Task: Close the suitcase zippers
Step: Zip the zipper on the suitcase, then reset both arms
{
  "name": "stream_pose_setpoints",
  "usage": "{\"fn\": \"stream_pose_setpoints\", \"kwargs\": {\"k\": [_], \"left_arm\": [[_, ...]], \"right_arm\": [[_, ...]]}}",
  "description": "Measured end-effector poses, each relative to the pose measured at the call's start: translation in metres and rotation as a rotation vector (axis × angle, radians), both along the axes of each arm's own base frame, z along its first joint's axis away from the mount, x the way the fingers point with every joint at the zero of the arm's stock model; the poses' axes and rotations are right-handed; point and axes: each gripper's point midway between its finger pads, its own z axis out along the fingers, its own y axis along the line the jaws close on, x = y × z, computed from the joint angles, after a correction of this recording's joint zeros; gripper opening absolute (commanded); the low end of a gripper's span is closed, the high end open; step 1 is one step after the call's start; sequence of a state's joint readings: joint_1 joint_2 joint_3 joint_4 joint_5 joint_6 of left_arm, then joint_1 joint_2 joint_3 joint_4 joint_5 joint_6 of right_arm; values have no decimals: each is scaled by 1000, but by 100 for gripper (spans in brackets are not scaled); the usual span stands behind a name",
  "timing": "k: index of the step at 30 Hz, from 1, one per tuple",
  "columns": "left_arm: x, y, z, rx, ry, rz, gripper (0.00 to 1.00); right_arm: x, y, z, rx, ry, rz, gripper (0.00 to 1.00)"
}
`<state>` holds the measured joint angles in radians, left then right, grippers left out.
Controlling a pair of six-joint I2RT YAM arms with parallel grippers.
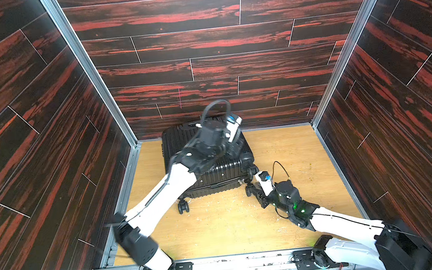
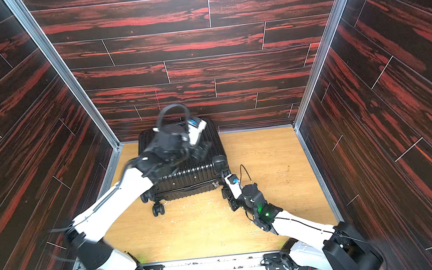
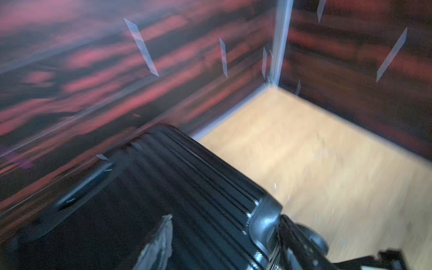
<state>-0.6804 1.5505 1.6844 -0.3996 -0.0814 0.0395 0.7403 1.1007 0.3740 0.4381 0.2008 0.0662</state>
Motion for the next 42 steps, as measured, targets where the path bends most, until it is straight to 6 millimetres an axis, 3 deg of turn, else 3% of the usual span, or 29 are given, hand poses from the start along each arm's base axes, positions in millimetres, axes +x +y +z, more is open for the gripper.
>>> {"fn": "stream_pose_setpoints", "kwargs": {"k": [3, 6, 13, 21, 26, 29, 33, 37, 42], "left_arm": [[0, 40, 20, -86, -2, 103, 72], [3, 84, 17, -145, 33, 206, 71], [-5, 179, -19, -173, 112, 471, 71], [-38, 292, -29, -105, 16, 890, 72], [-53, 354, -67, -27, 44, 1138, 72], [-58, 379, -104, 21, 98, 1234, 72], [-64, 398, -159, 70, 170, 1294, 73], [-67, 401, -209, 83, 208, 1288, 74], [-63, 390, -259, 56, 221, 1212, 74]], "right_arm": [[5, -12, 4, -15, -23, -69, 40], [11, -25, 5, -39, -38, -141, 42], [26, -64, -1, -110, -41, -319, 44], [52, -117, 5, -119, -11, -509, 44], [69, -151, 17, -96, -18, -607, 44], [78, -171, 19, -91, -8, -657, 45], [87, -201, 8, -97, 23, -724, 45], [95, -221, -7, -97, 52, -759, 45], [100, -233, -27, -81, 78, -760, 46]]}}
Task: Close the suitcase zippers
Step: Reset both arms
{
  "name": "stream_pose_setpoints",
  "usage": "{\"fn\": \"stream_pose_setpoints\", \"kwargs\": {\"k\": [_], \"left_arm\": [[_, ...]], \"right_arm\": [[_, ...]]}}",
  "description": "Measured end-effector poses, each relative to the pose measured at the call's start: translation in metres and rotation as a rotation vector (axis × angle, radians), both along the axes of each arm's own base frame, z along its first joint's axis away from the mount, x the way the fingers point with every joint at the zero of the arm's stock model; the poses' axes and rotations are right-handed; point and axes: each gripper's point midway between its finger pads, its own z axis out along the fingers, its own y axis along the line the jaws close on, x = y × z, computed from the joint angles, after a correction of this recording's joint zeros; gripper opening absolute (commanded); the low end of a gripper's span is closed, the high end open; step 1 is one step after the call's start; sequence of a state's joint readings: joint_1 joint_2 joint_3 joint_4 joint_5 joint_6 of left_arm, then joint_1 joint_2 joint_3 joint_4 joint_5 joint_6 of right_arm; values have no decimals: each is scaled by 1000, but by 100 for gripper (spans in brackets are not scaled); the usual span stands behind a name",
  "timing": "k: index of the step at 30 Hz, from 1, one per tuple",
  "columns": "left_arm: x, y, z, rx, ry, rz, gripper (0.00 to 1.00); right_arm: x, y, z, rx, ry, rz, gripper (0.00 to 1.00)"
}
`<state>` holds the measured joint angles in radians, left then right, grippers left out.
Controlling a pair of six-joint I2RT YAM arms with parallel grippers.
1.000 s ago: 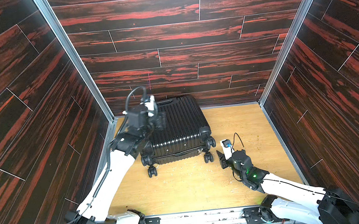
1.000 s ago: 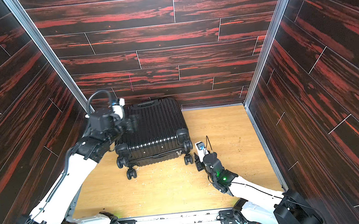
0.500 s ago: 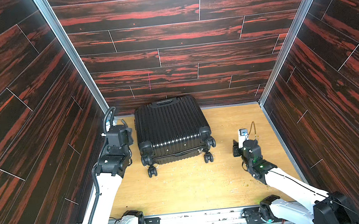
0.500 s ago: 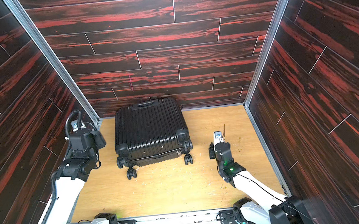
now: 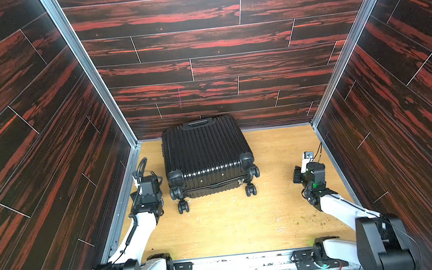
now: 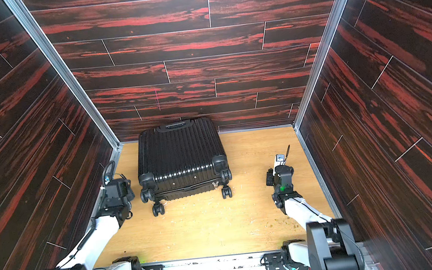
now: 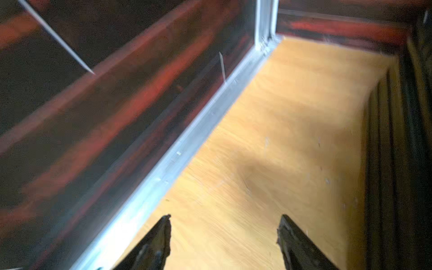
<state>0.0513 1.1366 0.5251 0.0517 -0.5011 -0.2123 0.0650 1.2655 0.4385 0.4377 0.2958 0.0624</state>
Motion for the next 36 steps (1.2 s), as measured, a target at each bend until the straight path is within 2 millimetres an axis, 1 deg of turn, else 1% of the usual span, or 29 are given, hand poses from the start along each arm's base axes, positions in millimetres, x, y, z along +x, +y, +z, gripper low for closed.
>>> {"fn": "stream_pose_setpoints", "kwargs": {"k": [3, 5, 9, 13, 18, 20, 22, 24, 25, 26, 28, 30, 31, 33, 36], "left_arm": [[4, -10, -21, -23, -6, -68, 76], [9, -17, -26, -35, -31, -115, 77], [25, -29, -26, -47, -100, -198, 77], [36, -35, -28, -52, -125, -245, 77], [49, -35, -21, -48, -191, -262, 77], [53, -34, -21, -50, -212, -268, 77], [56, -34, -26, -51, -231, -275, 77], [57, -36, -34, -52, -246, -283, 78], [57, -36, -41, -53, -247, -285, 79], [57, -35, -49, -56, -237, -278, 82], [55, -32, -60, -64, -197, -250, 99], [57, -27, -59, -58, -177, -231, 100], [60, -27, -56, -54, -181, -227, 100], [64, -26, -50, -49, -191, -227, 100], [64, -26, -50, -48, -190, -226, 100]], "right_arm": [[1, 0, -7, -1, -12, 24, 47], [1, 2, -10, -5, -29, 42, 48], [2, 6, -10, -9, -73, 76, 50], [6, 6, 2, -4, -156, 97, 51], [14, 2, 11, 7, -226, 110, 51], [16, -2, 12, 13, -249, 106, 52], [15, -6, 8, 20, -261, 101, 53], [12, -8, 0, 26, -261, 97, 58], [11, -8, -5, 28, -256, 98, 58], [10, -7, -9, 32, -246, 101, 61], [11, -6, -10, 37, -244, 105, 70], [15, -7, -5, 42, -257, 104, 76], [17, -7, -3, 43, -265, 103, 97], [19, -8, 1, 42, -275, 103, 99], [19, -8, 1, 44, -275, 102, 99]]}}
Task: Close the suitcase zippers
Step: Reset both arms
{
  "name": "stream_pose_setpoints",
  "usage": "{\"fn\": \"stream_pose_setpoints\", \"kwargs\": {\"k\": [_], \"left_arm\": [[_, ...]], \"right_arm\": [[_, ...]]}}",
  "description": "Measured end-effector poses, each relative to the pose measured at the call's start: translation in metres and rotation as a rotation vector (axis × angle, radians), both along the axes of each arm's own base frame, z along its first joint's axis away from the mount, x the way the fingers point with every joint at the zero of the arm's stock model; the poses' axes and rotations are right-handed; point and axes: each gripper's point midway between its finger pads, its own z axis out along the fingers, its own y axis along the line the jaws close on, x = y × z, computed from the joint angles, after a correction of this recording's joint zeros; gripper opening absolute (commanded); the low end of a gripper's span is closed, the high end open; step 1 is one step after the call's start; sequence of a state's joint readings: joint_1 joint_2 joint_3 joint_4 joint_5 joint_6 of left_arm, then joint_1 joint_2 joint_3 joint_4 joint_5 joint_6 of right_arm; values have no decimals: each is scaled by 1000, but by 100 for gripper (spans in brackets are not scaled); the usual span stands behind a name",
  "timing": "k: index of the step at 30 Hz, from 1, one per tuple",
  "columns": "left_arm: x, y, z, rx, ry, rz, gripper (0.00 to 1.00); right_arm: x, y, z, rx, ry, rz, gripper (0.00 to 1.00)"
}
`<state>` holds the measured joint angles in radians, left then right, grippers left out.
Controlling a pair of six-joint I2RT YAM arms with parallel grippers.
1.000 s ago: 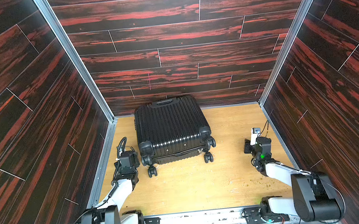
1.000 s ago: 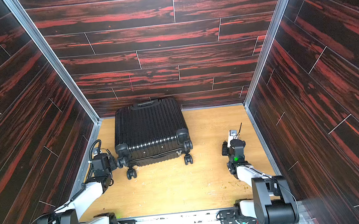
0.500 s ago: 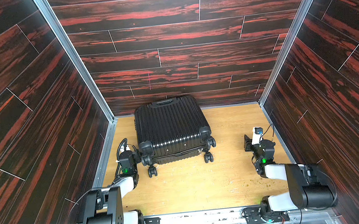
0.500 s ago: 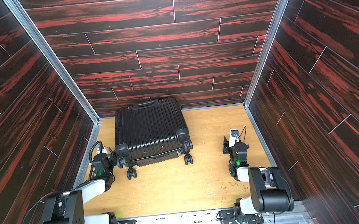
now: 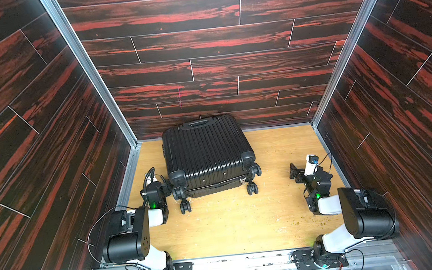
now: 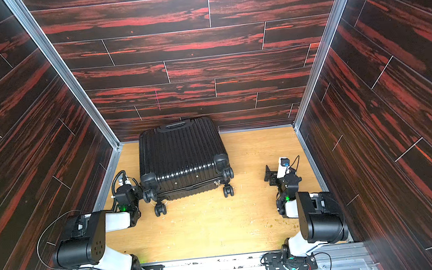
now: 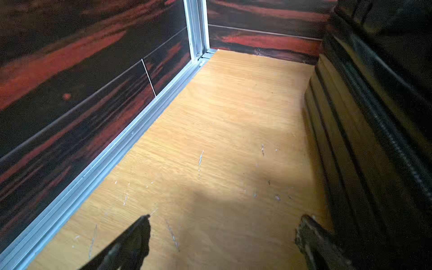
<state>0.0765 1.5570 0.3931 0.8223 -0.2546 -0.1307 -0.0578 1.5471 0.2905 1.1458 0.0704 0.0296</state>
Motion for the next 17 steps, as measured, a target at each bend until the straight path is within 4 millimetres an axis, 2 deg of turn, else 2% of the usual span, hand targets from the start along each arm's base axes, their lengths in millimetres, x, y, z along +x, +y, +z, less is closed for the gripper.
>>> {"fn": "stream_pose_setpoints", "kwargs": {"k": [17], "left_arm": [[0, 0, -1, -1, 5, 0, 100]], "right_arm": [[0, 0, 0, 0, 0, -1, 99]]}}
